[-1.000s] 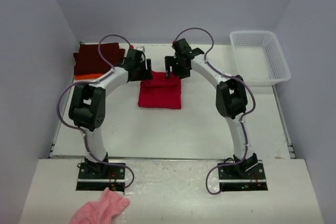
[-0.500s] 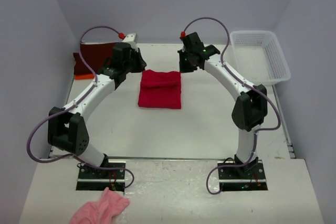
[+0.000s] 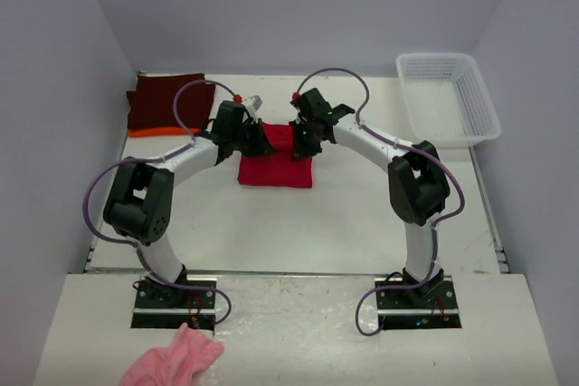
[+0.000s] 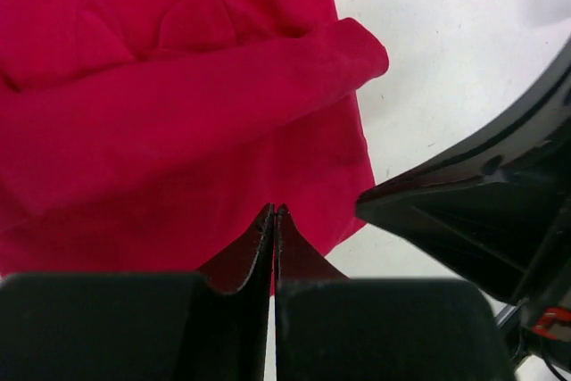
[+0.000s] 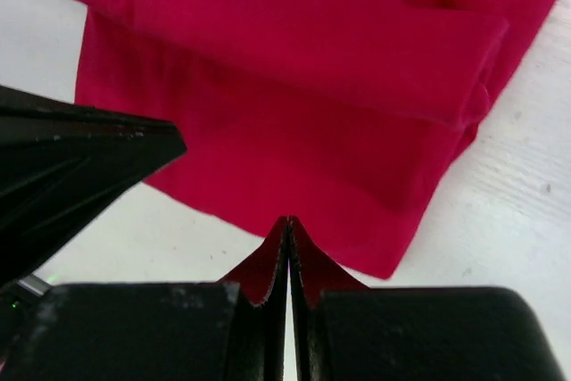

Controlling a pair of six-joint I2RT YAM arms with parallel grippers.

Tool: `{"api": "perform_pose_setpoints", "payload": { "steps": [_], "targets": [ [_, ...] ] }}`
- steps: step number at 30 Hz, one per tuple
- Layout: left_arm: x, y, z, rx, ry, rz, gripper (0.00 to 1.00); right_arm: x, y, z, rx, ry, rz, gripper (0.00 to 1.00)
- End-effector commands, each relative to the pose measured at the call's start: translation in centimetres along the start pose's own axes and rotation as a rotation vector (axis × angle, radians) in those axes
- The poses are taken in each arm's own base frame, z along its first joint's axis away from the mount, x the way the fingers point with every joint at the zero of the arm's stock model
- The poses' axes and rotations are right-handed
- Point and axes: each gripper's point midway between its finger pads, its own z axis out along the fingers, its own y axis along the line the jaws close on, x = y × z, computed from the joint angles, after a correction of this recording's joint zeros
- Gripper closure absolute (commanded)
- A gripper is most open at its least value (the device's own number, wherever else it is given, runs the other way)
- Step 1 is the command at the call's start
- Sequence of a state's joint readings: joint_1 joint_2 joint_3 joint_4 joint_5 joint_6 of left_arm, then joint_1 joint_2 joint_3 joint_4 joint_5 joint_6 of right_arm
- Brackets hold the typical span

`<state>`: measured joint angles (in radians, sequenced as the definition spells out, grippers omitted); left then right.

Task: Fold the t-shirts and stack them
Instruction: Fold the long partially folded tshirt into a neat square

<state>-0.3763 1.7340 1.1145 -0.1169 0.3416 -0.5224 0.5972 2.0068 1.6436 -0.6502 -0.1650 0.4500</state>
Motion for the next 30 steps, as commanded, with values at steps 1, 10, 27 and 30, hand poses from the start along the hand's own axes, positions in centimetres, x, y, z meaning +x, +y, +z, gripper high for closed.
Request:
{"api": "perform_pose_setpoints", "payload": {
  "steps": [1, 10, 27, 30],
  "targets": [
    [-1.0, -1.8, 1.0, 0.098, -0.027, 0.006, 1.0, -1.5, 2.1, 1.1, -0.09, -0.028, 0.015, 1.0],
    [-2.0, -1.5, 4.0, 0.128, -0.037, 0.013, 1.0, -0.1, 1.9, 4.0, -0.093, 0.04, 0.035, 1.0],
    [-7.4, 0.8, 7.9, 0.126, -0.099, 0.02, 1.0, 2.3, 0.2, 5.8, -0.047, 0.109, 0.052, 1.0],
    [-9.2, 0.8, 8.4, 0.144, -0.117, 0.036, 1.0, 2.6, 0.0, 5.9, -0.036, 0.116, 0.051, 1.0]
  ]
}}
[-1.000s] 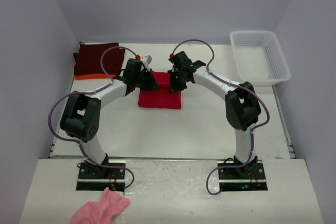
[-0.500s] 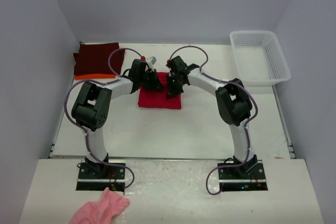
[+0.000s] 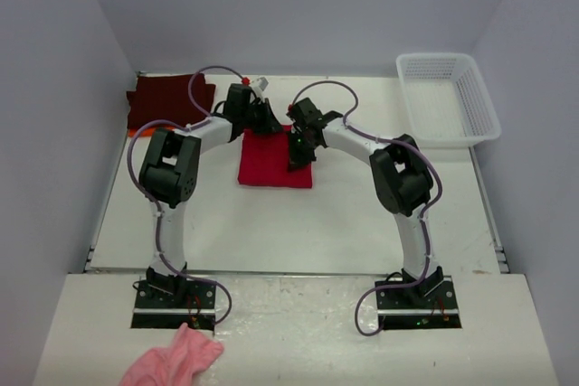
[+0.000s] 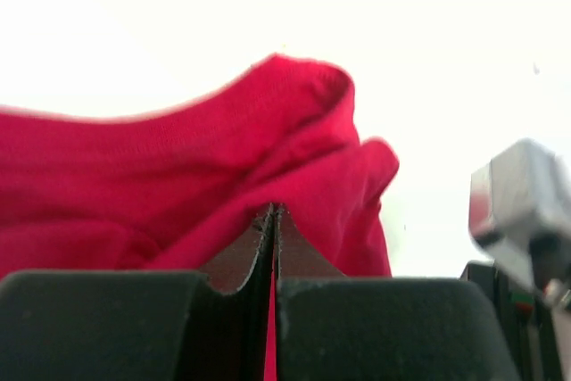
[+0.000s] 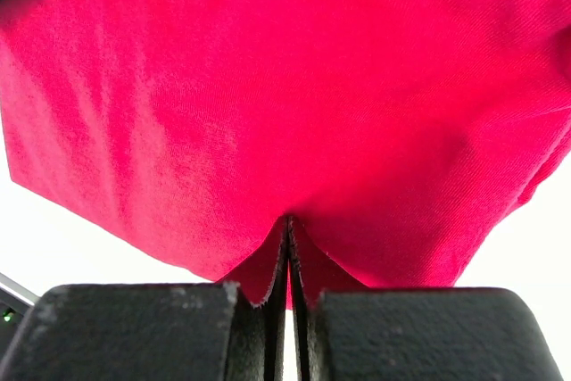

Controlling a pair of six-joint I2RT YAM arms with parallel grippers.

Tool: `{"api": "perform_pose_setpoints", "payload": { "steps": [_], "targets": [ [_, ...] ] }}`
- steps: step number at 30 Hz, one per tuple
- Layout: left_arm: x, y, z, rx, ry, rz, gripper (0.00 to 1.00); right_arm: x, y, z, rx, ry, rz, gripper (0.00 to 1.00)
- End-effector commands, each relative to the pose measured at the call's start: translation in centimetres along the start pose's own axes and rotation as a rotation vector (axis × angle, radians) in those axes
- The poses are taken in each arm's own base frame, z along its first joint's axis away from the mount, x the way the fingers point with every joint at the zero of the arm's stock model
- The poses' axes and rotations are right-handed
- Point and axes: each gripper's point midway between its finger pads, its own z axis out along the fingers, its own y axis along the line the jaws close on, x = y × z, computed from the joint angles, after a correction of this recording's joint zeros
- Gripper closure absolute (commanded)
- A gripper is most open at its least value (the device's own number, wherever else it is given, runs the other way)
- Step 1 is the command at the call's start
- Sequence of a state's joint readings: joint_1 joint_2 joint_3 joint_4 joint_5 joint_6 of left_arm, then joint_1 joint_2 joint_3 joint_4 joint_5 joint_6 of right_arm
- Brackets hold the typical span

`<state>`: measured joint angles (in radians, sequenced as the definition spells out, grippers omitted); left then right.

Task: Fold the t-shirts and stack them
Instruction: Fold the long partially folded tshirt into a neat square

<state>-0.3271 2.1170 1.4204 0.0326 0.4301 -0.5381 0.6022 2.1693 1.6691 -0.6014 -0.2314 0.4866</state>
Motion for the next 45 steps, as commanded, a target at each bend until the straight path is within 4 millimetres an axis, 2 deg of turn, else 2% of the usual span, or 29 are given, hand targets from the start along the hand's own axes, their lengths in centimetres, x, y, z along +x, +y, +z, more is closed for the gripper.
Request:
{"api": "perform_pose_setpoints", "payload": {
  "steps": [1, 4, 5, 7, 8, 9, 10, 11, 12, 13, 14, 15, 16, 17, 18, 19, 21, 23, 26, 31, 35, 36, 38, 39, 41, 42, 43, 45],
  "targets": [
    [-3.5, -0.9, 0.5, 0.057, -0.051, 0.052, 1.0, 0.4, 0.3, 0.3, -0.012, 0.009, 0.0, 1.0],
    [-5.1, -0.9, 1.4, 0.074, -0.056, 0.075, 1.0, 0.3, 0.3, 0.3, -0.003, 0.013, -0.003, 1.0],
    [-6.1, -1.2, 1.2, 0.084, -0.074, 0.084, 1.0, -0.3, 0.4, 0.2, 0.002, -0.003, -0.013, 1.0],
    [-6.8, -1.8, 0.6, 0.089, -0.091, 0.095, 1.0, -0.8, 0.4, -0.3, 0.01, -0.011, -0.023, 1.0],
    [-6.4, -1.6, 0.3, 0.074, -0.089, 0.094, 1.0, -1.8, 0.9, -1.1, 0.012, -0.04, -0.038, 1.0],
    [-7.2, -2.5, -0.9, 0.073, -0.115, 0.106, 1.0, -2.3, 1.0, -1.5, 0.013, -0.056, -0.042, 1.0],
    [-6.3, -2.0, -1.4, 0.056, -0.105, 0.104, 1.0, -2.5, 1.3, -1.9, 0.014, -0.056, -0.051, 1.0],
    [-6.2, -2.0, -1.9, 0.043, -0.111, 0.11, 1.0, -3.8, 2.0, -2.8, 0.004, -0.088, -0.057, 1.0],
    [-6.8, -3.0, -3.4, 0.048, -0.136, 0.124, 1.0, -3.8, 2.1, -3.0, 0.008, -0.085, -0.06, 1.0],
    [-6.2, -2.9, -4.1, 0.031, -0.124, 0.122, 1.0, -4.3, 2.5, -3.4, 0.005, -0.094, -0.063, 1.0],
    [-5.3, -2.0, -4.5, -0.011, -0.103, 0.113, 1.0, -5.7, 3.1, -4.2, -0.005, -0.126, -0.07, 1.0],
    [-5.0, -2.1, -5.4, -0.03, -0.094, 0.117, 1.0, -5.5, 3.0, -3.9, 0.005, -0.108, -0.067, 1.0],
    [-4.1, -1.3, -5.7, -0.063, -0.083, 0.108, 1.0, -6.8, 3.7, -4.6, -0.007, -0.135, -0.072, 1.0],
    [-4.1, -1.5, -6.5, -0.076, -0.089, 0.106, 1.0, -6.8, 3.4, -4.7, 0.004, -0.12, -0.064, 1.0],
    [-3.0, -1.0, -6.7, -0.088, -0.069, 0.092, 1.0, -7.0, 3.1, -3.9, 0.013, -0.11, -0.059, 1.0],
    [-2.9, -1.3, -7.3, -0.084, -0.071, 0.091, 1.0, -7.9, 3.4, -4.3, 0.002, -0.129, -0.059, 1.0],
    [-1.5, -0.8, -7.5, -0.089, -0.052, 0.065, 1.0, -8.6, 3.2, -3.9, -0.002, -0.134, -0.05, 1.0],
    [-1.0, -0.9, -8.0, -0.087, -0.053, 0.057, 1.0, -9.0, 2.8, -3.8, -0.01, -0.132, -0.033, 1.0],
    [0.0, -0.1, -8.1, -0.112, -0.036, 0.047, 1.0, -9.3, 1.8, -3.2, -0.001, -0.127, -0.023, 1.0],
    [-0.1, 0.9, -7.7, -0.155, -0.026, 0.059, 1.0, -9.6, -0.3, -2.6, 0.013, -0.118, -0.007, 1.0],
    [-0.3, 2.4, -6.1, -0.181, -0.016, 0.054, 1.0, -10.3, -2.1, -2.1, 0.018, -0.115, 0.018, 1.0],
    [-1.0, 2.7, -5.9, -0.183, -0.029, 0.052, 1.0, -11.0, -2.7, -2.4, 0.017, -0.126, 0.029, 1.0],
    [-0.8, 3.9, -4.7, -0.193, -0.017, 0.035, 1.0, -11.0, -3.3, -2.0, -0.004, -0.107, 0.048, 1.0],
    [-1.4, 4.2, -4.5, -0.189, -0.024, 0.027, 1.0, -11.5, -3.8, -2.1, -0.008, -0.113, 0.063, 1.0],
    [-1.0, 5.2, -3.5, -0.188, -0.01, -0.013, 1.0, -11.5, -4.4, -1.8, -0.01, -0.105, 0.074, 1.0],
    [-1.7, 5.4, -3.4, -0.184, -0.019, -0.023, 1.0, -11.6, -4.5, -1.7, -0.009, -0.106, 0.075, 1.0],
    [-1.0, 6.2, -2.8, -0.189, 0.007, -0.045, 1.0, -11.8, -4.9, -1.7, -0.01, -0.106, 0.081, 1.0],
    [-1.7, 6.3, -2.3, -0.178, -0.001, -0.049, 1.0, -11.8, -5.3, -1.2, -0.02, -0.096, 0.097, 1.0]
  ]
}}
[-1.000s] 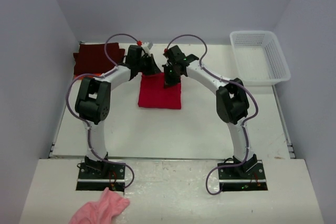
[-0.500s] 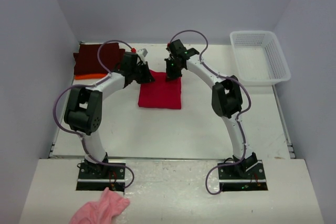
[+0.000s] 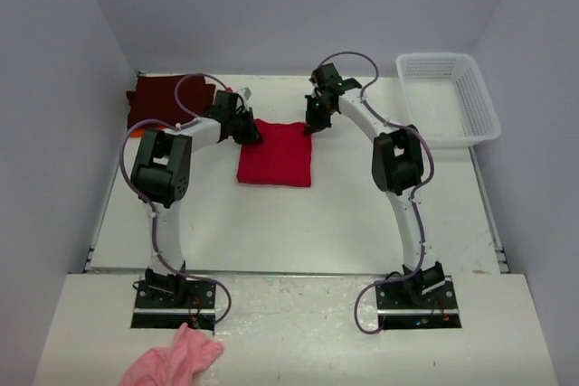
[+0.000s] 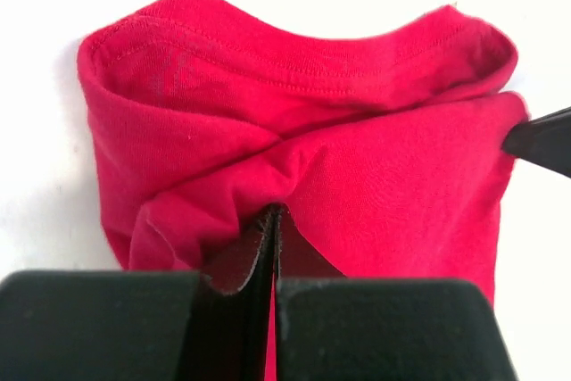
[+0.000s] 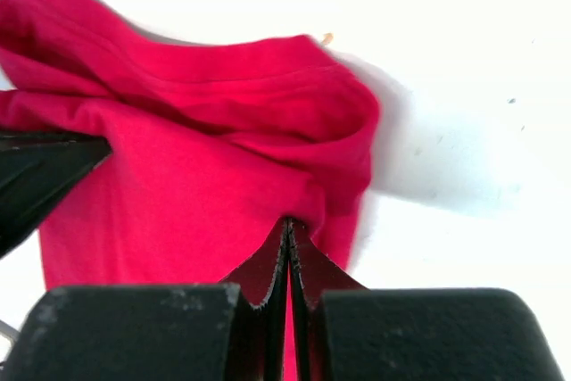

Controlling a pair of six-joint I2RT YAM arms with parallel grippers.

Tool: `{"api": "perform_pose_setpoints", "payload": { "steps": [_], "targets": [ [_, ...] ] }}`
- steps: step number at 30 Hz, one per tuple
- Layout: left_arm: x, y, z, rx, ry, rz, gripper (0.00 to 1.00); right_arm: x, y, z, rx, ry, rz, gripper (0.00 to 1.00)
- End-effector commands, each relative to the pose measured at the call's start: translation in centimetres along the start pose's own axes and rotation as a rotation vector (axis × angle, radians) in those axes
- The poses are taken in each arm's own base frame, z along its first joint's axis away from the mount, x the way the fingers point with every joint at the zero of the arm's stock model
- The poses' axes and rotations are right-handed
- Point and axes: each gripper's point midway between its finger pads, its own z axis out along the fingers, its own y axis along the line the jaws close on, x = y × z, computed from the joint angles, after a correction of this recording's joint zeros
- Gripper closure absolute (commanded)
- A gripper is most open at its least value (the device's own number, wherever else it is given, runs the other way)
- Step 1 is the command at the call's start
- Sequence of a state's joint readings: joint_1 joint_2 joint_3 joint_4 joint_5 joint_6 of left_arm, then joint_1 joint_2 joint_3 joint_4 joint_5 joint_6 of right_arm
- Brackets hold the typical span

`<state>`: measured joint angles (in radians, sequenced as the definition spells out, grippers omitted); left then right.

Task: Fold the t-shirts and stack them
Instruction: Fold the long partially folded tshirt into a neat square

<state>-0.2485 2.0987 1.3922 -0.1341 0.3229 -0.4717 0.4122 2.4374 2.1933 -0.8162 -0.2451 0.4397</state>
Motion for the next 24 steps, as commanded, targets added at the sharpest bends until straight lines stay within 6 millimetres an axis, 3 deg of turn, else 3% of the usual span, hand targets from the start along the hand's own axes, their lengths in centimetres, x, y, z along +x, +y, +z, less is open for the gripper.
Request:
{"api": "perform_pose_setpoints", "payload": {
  "steps": [1, 6, 11, 20, 24],
  "targets": [
    [-2.8, -0.2, 0.6, 0.026, -0.046, -0.01, 1.0, -0.5, 0.6, 0.1, -0.051, 0.014, -0.002, 1.0],
    [-5.1, -0.5, 1.2, 0.069, -0.072, 0.003, 1.0, -0.7, -0.2, 1.7, -0.056, 0.034, 0.029, 1.0],
    [-6.1, -0.9, 2.1, 0.134, -0.067, 0.024, 1.0, -1.9, -0.5, 1.4, -0.105, 0.033, 0.12, 1.0],
    [-7.1, 0.3, 0.5, 0.129, -0.095, 0.017, 1.0, -2.1, -0.8, 0.8, -0.172, 0.073, 0.239, 1.0],
    [-8.4, 0.3, -1.2, 0.142, -0.14, 0.022, 1.0, -2.3, -0.8, 0.5, -0.174, 0.067, 0.244, 1.0]
  ]
}}
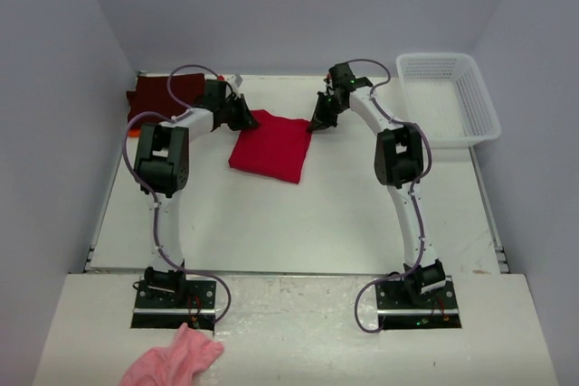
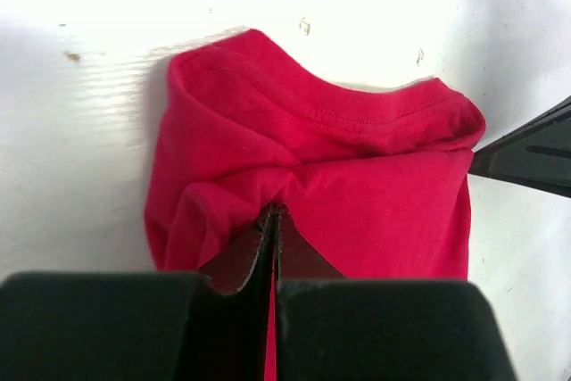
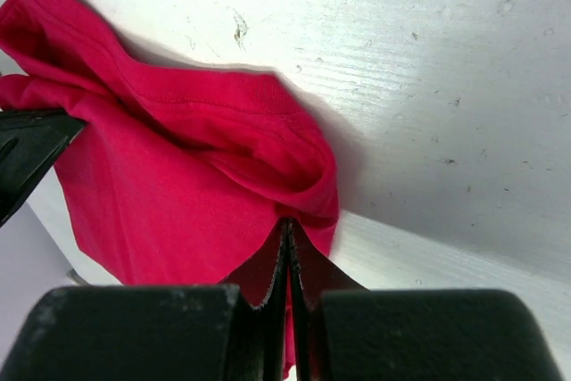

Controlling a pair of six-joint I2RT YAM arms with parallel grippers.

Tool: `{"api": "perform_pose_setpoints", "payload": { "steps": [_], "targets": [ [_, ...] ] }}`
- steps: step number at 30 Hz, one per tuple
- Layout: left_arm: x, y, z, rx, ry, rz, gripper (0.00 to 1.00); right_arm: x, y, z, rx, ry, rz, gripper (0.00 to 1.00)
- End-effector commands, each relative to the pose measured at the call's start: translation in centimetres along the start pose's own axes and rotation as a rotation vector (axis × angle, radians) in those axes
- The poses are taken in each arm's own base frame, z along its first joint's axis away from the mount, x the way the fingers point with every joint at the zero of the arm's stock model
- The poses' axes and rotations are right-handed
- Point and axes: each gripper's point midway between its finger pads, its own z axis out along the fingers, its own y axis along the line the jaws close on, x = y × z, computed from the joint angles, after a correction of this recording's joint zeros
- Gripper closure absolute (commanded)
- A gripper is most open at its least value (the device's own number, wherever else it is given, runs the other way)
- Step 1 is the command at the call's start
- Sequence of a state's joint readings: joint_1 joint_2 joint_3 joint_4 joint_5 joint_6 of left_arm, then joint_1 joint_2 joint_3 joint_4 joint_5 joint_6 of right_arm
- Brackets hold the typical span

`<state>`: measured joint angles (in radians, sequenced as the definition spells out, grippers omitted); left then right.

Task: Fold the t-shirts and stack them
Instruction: Fold the long partially folded tshirt into a neat square

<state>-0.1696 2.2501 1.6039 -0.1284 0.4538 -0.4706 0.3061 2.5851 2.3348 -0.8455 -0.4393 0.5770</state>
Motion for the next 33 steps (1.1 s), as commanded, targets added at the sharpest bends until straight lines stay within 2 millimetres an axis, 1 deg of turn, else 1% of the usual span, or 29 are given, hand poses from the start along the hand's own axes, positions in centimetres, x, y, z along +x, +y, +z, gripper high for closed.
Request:
{"api": "perform_pose_setpoints", "payload": {
  "steps": [1, 2, 3, 5, 6, 9, 11, 12, 13, 14, 16, 17, 19, 20, 22, 23, 24, 26, 27, 29, 30, 32, 33],
  "targets": [
    [-3.1, -1.1, -3.2, 0.043, -0.092, 0.049, 1.0, 0.0, 1.8, -1.2, -0.046, 0.001, 0.007, 1.0],
    [-3.4, -1.0, -3.6, 0.04, -0.102, 0.05, 1.0, -0.1, 1.9, -1.1, -0.052, 0.001, 0.002, 1.0],
    [-4.0, -1.5, -4.3, 0.045, -0.123, 0.059, 1.0, -0.1, 2.0, -1.2, -0.058, 0.008, 0.003, 1.0],
    [-4.1, -1.8, -4.9, 0.05, -0.13, 0.063, 1.0, 0.0, 1.8, -1.1, -0.052, 0.014, 0.006, 1.0],
    [-4.3, -2.1, -5.5, 0.052, -0.142, 0.068, 1.0, 0.0, 1.9, -1.2, -0.055, 0.015, 0.006, 1.0],
    [-4.9, -2.8, -6.3, 0.061, -0.16, 0.075, 1.0, 0.2, 1.7, -1.2, -0.047, 0.017, 0.013, 1.0],
    [-5.2, -3.1, -6.6, 0.069, -0.169, 0.078, 1.0, 0.2, 1.8, -1.3, -0.048, 0.018, 0.019, 1.0],
    [-5.1, -3.0, -6.4, 0.067, -0.162, 0.076, 1.0, 0.2, 1.9, -1.4, -0.054, 0.02, 0.019, 1.0],
    [-5.5, -3.2, -6.4, 0.07, -0.168, 0.079, 1.0, 0.3, 2.0, -1.4, -0.055, 0.021, 0.02, 1.0],
    [-5.4, -2.9, -6.0, 0.066, -0.161, 0.073, 1.0, 0.4, 1.8, -1.4, -0.051, 0.023, 0.021, 1.0],
    [-5.5, -2.9, -5.5, 0.076, -0.158, 0.074, 1.0, 0.5, 1.8, -1.5, -0.046, 0.017, 0.013, 1.0],
    [-5.2, -2.4, -4.9, 0.071, -0.145, 0.063, 1.0, 0.4, 1.6, -1.6, -0.038, 0.013, 0.014, 1.0],
    [-5.0, -2.2, -4.3, 0.081, -0.136, 0.056, 1.0, 0.4, 1.5, -1.6, -0.027, 0.011, 0.004, 1.0],
    [-4.6, -1.7, -3.6, 0.075, -0.125, 0.048, 1.0, 0.4, 1.4, -1.6, -0.023, 0.011, 0.005, 1.0],
    [-4.5, -1.3, -3.1, 0.073, -0.123, 0.038, 1.0, 0.4, 1.1, -1.6, -0.012, 0.013, 0.003, 1.0],
    [-4.0, -0.8, -2.4, 0.069, -0.107, 0.03, 1.0, 0.4, 1.3, -1.7, -0.014, 0.012, 0.0, 1.0],
    [-4.3, -0.8, -2.2, 0.071, -0.112, 0.031, 1.0, 0.3, 1.3, -1.7, -0.017, 0.008, 0.0, 1.0],
    [-3.7, -0.2, -1.3, 0.072, -0.09, 0.019, 1.0, 0.2, 1.3, -1.7, -0.019, 0.006, 0.004, 1.0],
    [-4.1, -0.3, -1.1, 0.078, -0.095, 0.024, 1.0, 0.3, 1.4, -1.5, -0.021, 0.009, 0.005, 1.0],
    [-3.8, 0.3, -0.4, 0.07, -0.078, 0.015, 1.0, 0.2, 1.4, -1.5, -0.022, 0.008, 0.009, 1.0],
    [-4.3, 0.2, -0.4, 0.074, -0.086, 0.026, 1.0, 0.3, 1.4, -1.5, -0.021, 0.009, 0.009, 1.0],
    [-4.2, 0.8, 0.1, 0.064, -0.078, 0.022, 1.0, 0.3, 1.4, -1.6, -0.021, 0.01, 0.005, 1.0],
    [-4.5, 0.8, 0.2, 0.068, -0.082, 0.028, 1.0, 0.3, 1.3, -1.7, -0.014, 0.006, 0.002, 1.0]
  ]
}}
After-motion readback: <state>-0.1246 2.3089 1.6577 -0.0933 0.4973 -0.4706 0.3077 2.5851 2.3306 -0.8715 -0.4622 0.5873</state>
